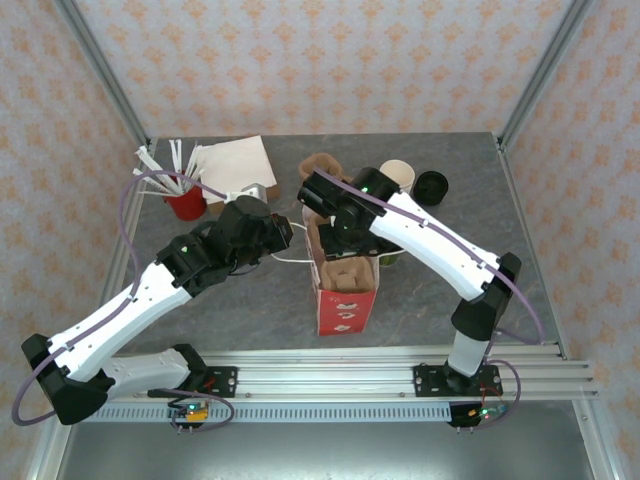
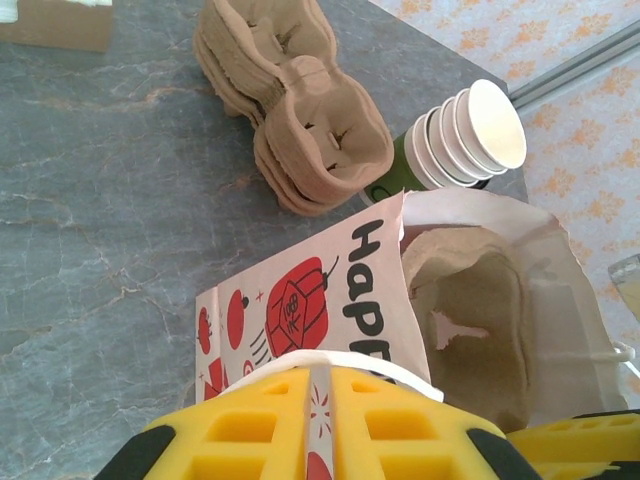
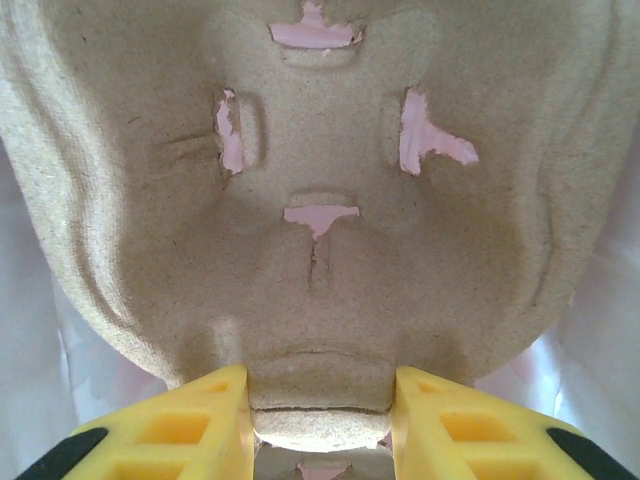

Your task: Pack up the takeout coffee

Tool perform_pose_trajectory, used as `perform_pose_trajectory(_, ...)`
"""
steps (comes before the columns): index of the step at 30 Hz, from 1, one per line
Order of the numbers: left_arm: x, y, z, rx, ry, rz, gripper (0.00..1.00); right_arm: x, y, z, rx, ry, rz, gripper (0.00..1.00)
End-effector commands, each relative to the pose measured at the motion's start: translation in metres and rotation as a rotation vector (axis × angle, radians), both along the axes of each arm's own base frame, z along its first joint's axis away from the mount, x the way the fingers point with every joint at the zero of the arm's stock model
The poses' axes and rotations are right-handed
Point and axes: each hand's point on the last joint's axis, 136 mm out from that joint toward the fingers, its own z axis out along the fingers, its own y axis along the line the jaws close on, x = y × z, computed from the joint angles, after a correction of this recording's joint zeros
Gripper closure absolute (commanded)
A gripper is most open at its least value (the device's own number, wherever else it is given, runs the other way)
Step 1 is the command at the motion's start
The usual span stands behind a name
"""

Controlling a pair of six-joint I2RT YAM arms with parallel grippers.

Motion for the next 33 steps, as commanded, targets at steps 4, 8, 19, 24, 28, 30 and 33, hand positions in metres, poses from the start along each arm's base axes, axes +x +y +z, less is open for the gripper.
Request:
perform_pose_trajectory(4,-0.001,0.003,0.009,0.023,-0.056,-0.012,0.85,-0.004,-0.014,-0.003,-0.075,0.025,-0.035,0.63)
perform_pose_trajectory(8,-0.001,0.004,0.008,0.039,-0.062,-0.016,0.82,-0.006,-0.012,-0.014,-0.082,0.052,-0.029,0.63)
perform_pose_trajectory(19,-0.001,0.004,0.016,0.043,-0.099,-0.04,0.72,-0.003,-0.009,-0.037,-0.118,0.091,-0.01,0.63)
perform_pose_trajectory(24,-0.001,0.01,0.024,0.054,-0.129,-0.026,0.7,0.002,-0.013,-0.052,-0.12,0.097,-0.018,0.63)
perform_pose_trajectory(28,-0.002,0.017,0.031,0.058,-0.152,0.0,0.7,0.007,-0.011,-0.064,-0.098,0.091,-0.026,0.63)
perform_pose_trajectory(30,-0.003,0.02,0.034,0.062,-0.16,0.007,0.69,0.01,-0.011,-0.069,-0.095,0.084,-0.021,0.63)
perform_pose_trajectory(33,-0.004,0.024,0.039,0.076,-0.172,0.012,0.69,0.013,-0.011,-0.078,-0.089,0.083,-0.012,0.62)
